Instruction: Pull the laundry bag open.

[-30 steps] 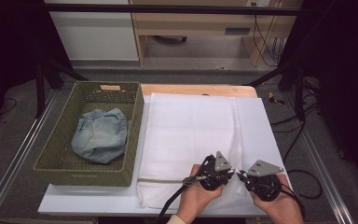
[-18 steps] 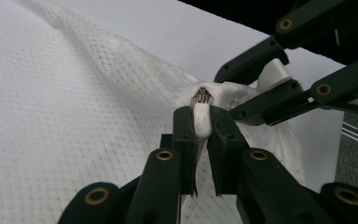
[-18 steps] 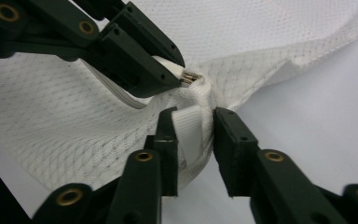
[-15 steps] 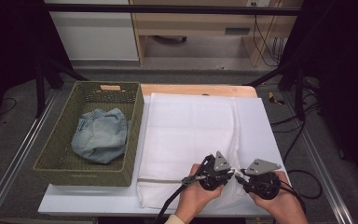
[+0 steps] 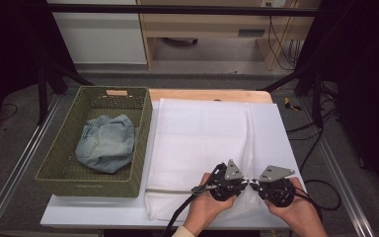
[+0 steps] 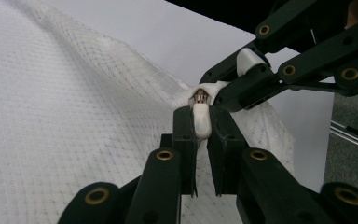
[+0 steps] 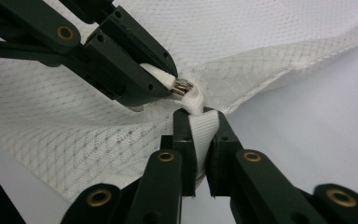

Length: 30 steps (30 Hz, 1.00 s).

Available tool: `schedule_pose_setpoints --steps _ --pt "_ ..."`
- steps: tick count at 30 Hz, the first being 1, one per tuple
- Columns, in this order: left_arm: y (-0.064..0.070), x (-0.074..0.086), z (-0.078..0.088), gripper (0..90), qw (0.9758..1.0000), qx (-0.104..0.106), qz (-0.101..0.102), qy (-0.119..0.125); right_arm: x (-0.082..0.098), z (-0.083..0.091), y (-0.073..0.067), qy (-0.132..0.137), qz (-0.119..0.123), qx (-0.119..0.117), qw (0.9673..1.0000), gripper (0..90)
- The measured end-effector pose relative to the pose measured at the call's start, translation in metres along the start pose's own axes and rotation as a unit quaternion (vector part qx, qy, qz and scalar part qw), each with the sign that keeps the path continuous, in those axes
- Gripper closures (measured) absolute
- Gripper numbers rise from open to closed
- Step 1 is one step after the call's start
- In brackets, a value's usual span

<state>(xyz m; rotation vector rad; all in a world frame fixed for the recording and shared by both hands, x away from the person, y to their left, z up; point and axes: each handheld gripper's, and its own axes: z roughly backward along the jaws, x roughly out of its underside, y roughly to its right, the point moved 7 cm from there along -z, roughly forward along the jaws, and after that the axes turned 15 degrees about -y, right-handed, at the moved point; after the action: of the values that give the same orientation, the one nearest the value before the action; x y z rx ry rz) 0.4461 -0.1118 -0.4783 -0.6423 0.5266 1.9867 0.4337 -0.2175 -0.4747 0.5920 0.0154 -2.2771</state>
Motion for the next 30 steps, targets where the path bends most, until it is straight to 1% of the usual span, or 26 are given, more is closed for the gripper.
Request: schedule_pose_setpoints --steps 3,6,9,12,14,15,18,19,21,26,30 --pt "-0.0003 -0.0007 -0.0004 81.7 0.9999 -0.011 -0.004 0.002 -0.0013 0.0026 -0.0006 -0.004 -0.003 0.012 0.9999 87.2" --pt "0.0007 -0.0017 -0.0025 81.8 0.9998 -0.017 -0.002 0.008 -0.0025 0.0064 0.0009 -0.004 -0.018 0.017 0.9997 87.8" --pt "0.0021 -0.0023 -0.0034 81.8 0.9997 -0.021 0.002 0.014 -0.0027 0.0081 0.0016 -0.009 -0.028 0.025 0.9992 88.0" --pt "0.0026 -0.0026 -0.0033 81.8 0.9995 -0.025 0.007 0.016 -0.0033 0.0088 0.0024 -0.009 -0.040 0.024 0.9988 88.1" --pt "0.0028 -0.0024 -0.0029 81.8 0.9995 -0.027 0.006 0.017 -0.0038 0.0093 0.0029 -0.008 -0.042 0.028 0.9987 88.1" --pt "0.0028 -0.0021 -0.0027 81.8 0.9994 -0.027 0.006 0.019 -0.0037 0.0097 0.0029 -0.008 -0.045 0.024 0.9987 88.2" --pt "0.0028 -0.0015 -0.0028 81.8 0.9994 -0.027 0.010 0.021 -0.0043 0.0091 0.0027 -0.004 -0.048 0.026 0.9985 88.2" --pt "0.0028 -0.0012 -0.0029 81.8 0.9994 -0.028 0.009 0.021 -0.0041 0.0093 0.0027 -0.004 -0.054 0.025 0.9982 88.2" --pt "0.0030 -0.0005 -0.0041 81.8 0.9993 -0.029 0.011 0.022 -0.0040 0.0087 0.0025 -0.002 -0.058 0.026 0.9980 88.3" --pt "0.0042 0.0033 -0.0071 81.9 0.9993 -0.023 0.016 0.024 -0.0013 0.0061 0.0015 0.000 -0.063 0.025 0.9977 88.3" --pt "0.0045 0.0038 -0.0079 81.9 0.9993 -0.024 0.016 0.025 0.0003 0.0041 0.0016 0.002 -0.071 0.022 0.9972 88.3"
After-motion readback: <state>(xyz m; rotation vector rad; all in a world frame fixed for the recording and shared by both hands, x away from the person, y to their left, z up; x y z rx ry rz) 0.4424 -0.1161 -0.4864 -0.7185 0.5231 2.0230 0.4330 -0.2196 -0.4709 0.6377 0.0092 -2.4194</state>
